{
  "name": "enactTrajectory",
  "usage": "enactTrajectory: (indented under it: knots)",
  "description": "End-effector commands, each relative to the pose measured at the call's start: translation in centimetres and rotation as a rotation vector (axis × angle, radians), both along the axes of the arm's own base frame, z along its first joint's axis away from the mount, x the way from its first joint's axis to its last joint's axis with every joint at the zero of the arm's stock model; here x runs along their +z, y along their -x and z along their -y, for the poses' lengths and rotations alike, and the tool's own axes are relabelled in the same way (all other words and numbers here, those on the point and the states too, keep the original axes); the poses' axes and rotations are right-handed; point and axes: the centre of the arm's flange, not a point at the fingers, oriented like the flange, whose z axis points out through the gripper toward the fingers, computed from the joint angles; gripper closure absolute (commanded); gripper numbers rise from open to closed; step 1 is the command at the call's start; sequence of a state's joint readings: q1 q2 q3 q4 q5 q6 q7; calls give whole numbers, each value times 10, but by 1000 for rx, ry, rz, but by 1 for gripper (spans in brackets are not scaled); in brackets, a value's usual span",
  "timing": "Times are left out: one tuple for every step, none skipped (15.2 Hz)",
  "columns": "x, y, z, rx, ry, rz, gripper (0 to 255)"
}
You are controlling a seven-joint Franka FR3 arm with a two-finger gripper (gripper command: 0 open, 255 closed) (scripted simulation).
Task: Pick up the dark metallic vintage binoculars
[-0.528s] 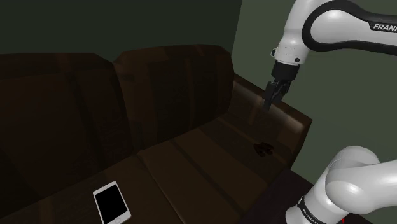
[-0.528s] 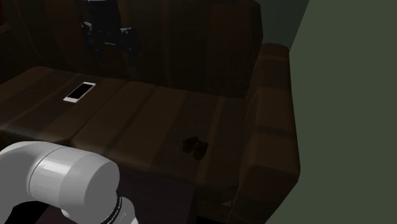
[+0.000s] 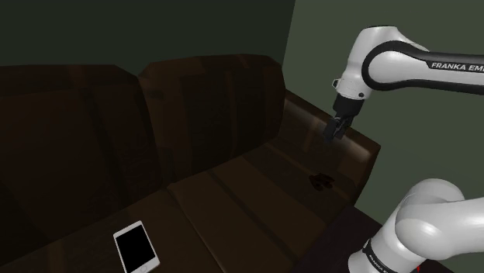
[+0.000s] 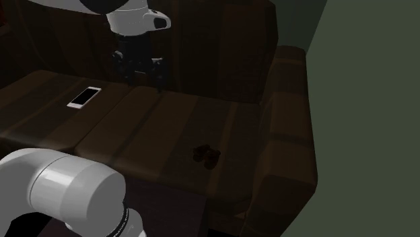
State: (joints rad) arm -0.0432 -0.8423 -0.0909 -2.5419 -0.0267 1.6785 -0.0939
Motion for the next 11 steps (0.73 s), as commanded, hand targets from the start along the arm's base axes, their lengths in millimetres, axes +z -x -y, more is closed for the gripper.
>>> enactTrajectory:
  knots:
    - [-19,3,17,2,-2,4,0]
    - [-29,4,25,3,-3,6,0]
    - [-40,5,34,3,-4,8,0]
    - [-50,6,42,4,-5,9,0]
    - [-60,7,50,4,-6,11,0]
    - [-71,8,59,4,-7,13,0]
    - [-81,9,67,5,-8,14,0]
    - [-91,10,75,5,-9,16,0]
    - [-102,11,84,6,-10,18,0]
    - [-112,11,92,6,-10,19,0]
    - [-123,12,100,7,-11,21,0]
